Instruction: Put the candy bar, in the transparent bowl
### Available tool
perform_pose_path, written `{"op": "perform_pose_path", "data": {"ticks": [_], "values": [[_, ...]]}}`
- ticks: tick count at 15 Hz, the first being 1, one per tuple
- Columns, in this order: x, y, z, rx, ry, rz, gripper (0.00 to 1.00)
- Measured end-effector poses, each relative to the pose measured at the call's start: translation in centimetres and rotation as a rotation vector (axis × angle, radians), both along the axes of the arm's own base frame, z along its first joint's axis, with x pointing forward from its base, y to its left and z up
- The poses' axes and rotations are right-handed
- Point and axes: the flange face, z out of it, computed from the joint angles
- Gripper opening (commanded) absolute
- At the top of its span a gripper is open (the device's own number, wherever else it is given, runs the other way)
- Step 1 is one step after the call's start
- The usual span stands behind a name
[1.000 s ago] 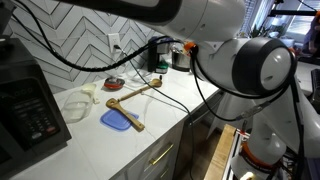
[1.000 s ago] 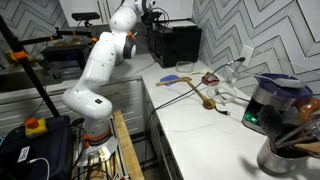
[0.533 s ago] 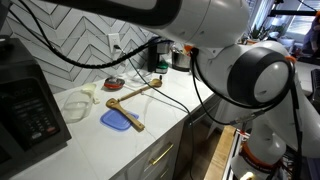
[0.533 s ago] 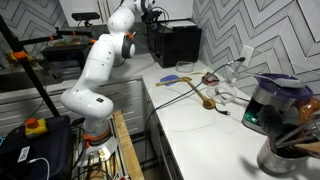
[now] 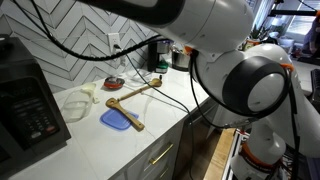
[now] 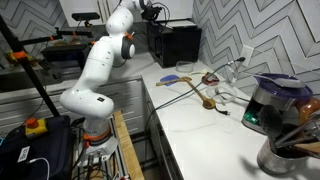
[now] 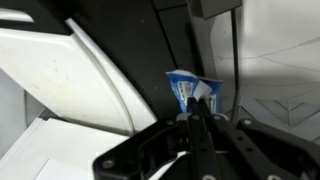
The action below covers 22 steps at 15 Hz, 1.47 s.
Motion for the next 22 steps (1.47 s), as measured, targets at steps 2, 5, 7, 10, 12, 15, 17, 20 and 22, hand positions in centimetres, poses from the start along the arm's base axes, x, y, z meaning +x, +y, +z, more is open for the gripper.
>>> {"op": "perform_pose_path", "data": {"ticks": [2,5,7,10,12,15,17,20,22], "values": [[-1.3,-1.1,3.3,0.020,-0.041,-0.021,0.00],[-2.8,-4.9,8.0,0.030,-0.040,-0.165,0.00],[-3.0,-8.1,10.0,0.030,-0.006,-0.270,0.00],[-2.5,-11.9,10.9,0.028,0.070,-0.422,0.00],[-2.2,-13.3,10.6,0.030,0.127,-0.517,0.01],[-2.0,-14.0,10.0,0.049,0.176,-0.606,0.01],[-2.0,-14.0,10.0,0.057,0.180,-0.617,0.01],[-1.9,-14.0,10.0,0.058,0.181,-0.619,0.00],[-1.2,-14.8,10.0,0.079,0.158,-0.715,0.00]]}}
